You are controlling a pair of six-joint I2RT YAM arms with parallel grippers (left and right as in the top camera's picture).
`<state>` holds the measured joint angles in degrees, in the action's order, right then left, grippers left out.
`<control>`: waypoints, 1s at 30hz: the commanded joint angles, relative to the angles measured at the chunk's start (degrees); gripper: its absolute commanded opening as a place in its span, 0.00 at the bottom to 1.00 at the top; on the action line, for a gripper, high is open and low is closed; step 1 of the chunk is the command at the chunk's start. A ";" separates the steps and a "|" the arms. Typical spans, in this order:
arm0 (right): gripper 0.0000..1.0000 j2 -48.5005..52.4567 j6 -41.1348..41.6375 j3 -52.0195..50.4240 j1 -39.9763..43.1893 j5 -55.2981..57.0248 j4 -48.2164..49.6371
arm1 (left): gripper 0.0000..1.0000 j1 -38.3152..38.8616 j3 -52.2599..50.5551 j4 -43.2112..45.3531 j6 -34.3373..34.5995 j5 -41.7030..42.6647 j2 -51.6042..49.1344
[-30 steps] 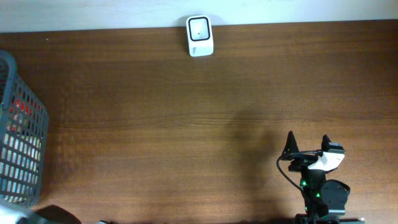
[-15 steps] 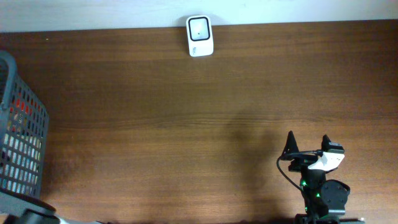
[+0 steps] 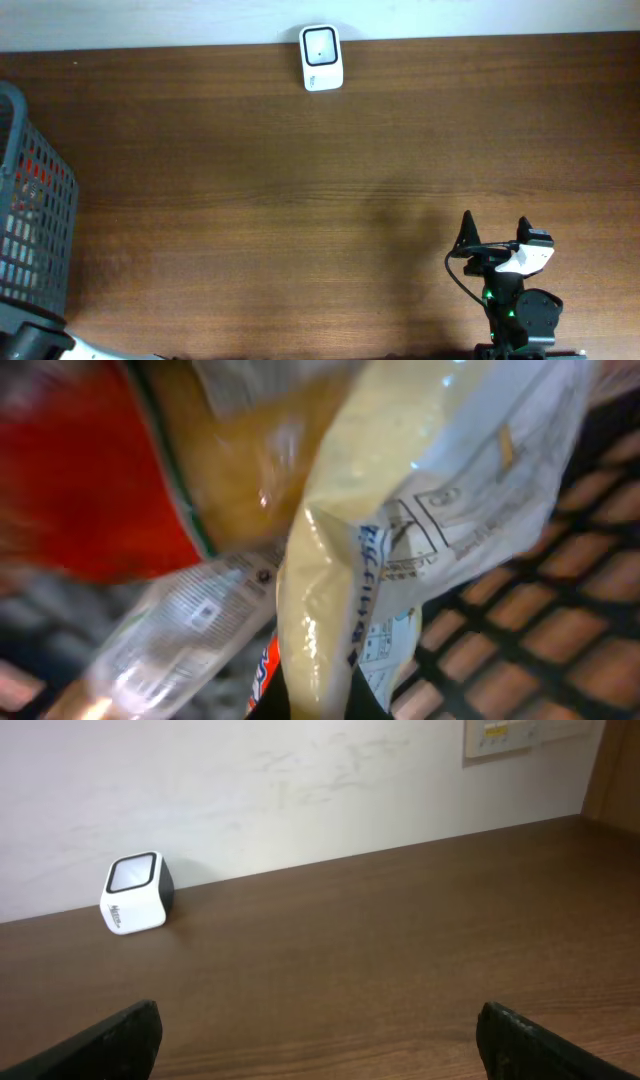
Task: Scan the item barcode
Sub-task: 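Reach the left gripper into the grey basket and grasp a wipes pack, then carry the pack with the left gripper and drop it mid-table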
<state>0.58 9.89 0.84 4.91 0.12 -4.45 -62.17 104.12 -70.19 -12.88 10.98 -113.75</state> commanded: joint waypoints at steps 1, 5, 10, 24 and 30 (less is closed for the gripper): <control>0.99 -0.37 -0.46 -0.52 0.33 0.52 -0.04 | 0.00 0.17 19.23 -6.88 3.26 9.03 1.07; 0.99 -0.37 -0.46 -0.52 0.33 0.52 -0.04 | 0.00 4.20 40.48 -14.82 4.50 23.52 2.62; 0.99 -0.37 -0.46 -0.52 0.33 0.52 -0.04 | 0.00 18.40 43.91 -22.88 3.50 24.68 5.27; 0.99 -0.37 -0.46 -0.52 0.33 0.52 -0.04 | 0.09 64.28 -19.37 12.26 -8.90 21.92 4.81; 0.99 -0.37 -0.46 -0.52 0.33 0.52 -0.04 | 0.99 67.12 -16.35 17.05 -1.46 16.92 5.05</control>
<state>0.58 9.85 0.84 4.91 0.12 -4.45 6.92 82.37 -53.08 -20.29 30.83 -110.15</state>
